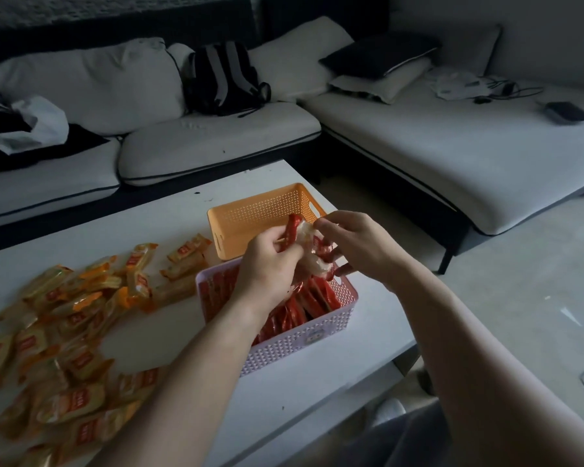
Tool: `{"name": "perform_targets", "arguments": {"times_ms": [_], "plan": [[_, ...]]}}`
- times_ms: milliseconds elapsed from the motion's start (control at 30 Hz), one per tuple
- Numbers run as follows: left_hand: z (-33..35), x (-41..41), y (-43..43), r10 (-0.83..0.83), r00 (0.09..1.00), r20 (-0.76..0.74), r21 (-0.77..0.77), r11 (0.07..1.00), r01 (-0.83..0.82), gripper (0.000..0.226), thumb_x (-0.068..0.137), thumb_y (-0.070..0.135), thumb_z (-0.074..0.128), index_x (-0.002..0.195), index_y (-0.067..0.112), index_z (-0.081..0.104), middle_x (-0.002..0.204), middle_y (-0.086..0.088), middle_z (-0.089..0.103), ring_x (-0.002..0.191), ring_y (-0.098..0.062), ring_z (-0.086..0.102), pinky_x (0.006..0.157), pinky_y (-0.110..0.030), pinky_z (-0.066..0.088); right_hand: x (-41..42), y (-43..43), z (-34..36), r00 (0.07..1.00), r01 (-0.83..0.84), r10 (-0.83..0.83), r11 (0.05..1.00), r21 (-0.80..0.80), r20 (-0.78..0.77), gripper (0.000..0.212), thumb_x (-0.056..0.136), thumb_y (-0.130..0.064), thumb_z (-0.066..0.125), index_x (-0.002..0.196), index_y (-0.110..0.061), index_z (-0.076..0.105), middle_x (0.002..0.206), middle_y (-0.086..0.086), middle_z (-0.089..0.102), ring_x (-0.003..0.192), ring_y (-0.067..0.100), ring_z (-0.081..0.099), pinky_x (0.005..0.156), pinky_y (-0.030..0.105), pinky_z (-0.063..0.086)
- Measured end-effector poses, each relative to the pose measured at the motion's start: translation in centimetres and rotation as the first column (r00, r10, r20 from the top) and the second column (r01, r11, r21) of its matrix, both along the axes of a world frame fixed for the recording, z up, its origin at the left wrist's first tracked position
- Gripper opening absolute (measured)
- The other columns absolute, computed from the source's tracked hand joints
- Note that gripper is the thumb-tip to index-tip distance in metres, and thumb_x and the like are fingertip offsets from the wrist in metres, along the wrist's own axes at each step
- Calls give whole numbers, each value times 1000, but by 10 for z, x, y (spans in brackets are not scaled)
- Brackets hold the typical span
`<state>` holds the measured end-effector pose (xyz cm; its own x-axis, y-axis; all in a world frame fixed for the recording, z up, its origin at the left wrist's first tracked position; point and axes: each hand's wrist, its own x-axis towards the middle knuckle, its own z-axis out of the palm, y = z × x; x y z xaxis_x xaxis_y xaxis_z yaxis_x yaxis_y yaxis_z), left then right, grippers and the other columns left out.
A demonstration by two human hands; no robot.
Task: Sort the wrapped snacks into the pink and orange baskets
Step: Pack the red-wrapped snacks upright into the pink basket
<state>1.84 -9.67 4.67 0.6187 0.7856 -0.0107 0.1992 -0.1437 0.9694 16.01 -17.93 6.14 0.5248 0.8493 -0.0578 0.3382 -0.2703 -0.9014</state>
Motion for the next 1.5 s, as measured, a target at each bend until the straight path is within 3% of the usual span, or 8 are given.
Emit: {"name": "perform_targets", "arguments": {"times_ms": [167,333,533,767,1100,1233,1367,1500], "plan": [[-9,11,-12,-134,991,-8,-32,991,133,18,94,40,64,108,32,72,100,5,79,102,-17,74,93,-46,59,6,-7,1,996,27,-35,994,-109,-78,48,88,-56,66,115,-17,63,104,5,71,86,20,74,63,38,65],[-12,13,-13,-109,989,-105,93,989,119,22,101,17,57,99,33,72,99,13,78,93,-9,72,84,-32,60,18,-11,-2,990,140,-139,982,-127,10,27,99,-24,57,118,-9,69,91,1,73,71,15,73,54,29,62],[-34,5,-16,-54,765,-642,566,639,521,20,98,28,63,114,35,74,119,9,68,103,-13,63,83,-33,59,20,-11,-17,989,56,-10,947,-316,146,28,101,-22,56,124,-10,68,97,3,70,74,17,71,56,27,62],[-47,6,-9,90,724,-684,704,346,621,27,96,24,67,120,37,67,124,3,58,116,-22,53,88,-36,55,14,-5,-28,861,113,137,888,-447,490,33,103,-41,50,102,-12,67,84,3,71,63,12,64,56,25,54],[-38,7,2,53,845,-532,760,470,449,18,99,26,59,108,27,75,112,6,65,107,-20,54,83,-33,46,1,1,-29,776,247,62,886,-392,628,20,93,-30,65,102,-12,63,80,1,63,62,15,59,44,23,41],[-27,-12,19,273,863,-424,769,613,184,16,96,32,65,110,24,69,112,4,63,106,-24,53,76,-31,43,-13,7,-42,702,264,131,865,-427,700,11,92,-17,59,96,-14,69,69,1,56,60,21,58,45,24,39],[-28,-28,33,334,641,-691,553,815,172,70,85,68,63,136,23,47,132,-6,56,120,-32,54,92,-43,51,-13,11,-40,675,257,156,866,-428,721,9,92,-15,59,94,-15,67,66,0,54,64,21,63,51,29,49],[-27,-32,32,282,700,-656,470,879,85,86,76,66,76,142,21,43,133,-5,63,118,-30,61,99,-48,50,-3,15,-32,789,274,-19,906,-324,614,17,91,-14,55,88,-12,71,75,3,69,62,21,67,55,36,60]]}}
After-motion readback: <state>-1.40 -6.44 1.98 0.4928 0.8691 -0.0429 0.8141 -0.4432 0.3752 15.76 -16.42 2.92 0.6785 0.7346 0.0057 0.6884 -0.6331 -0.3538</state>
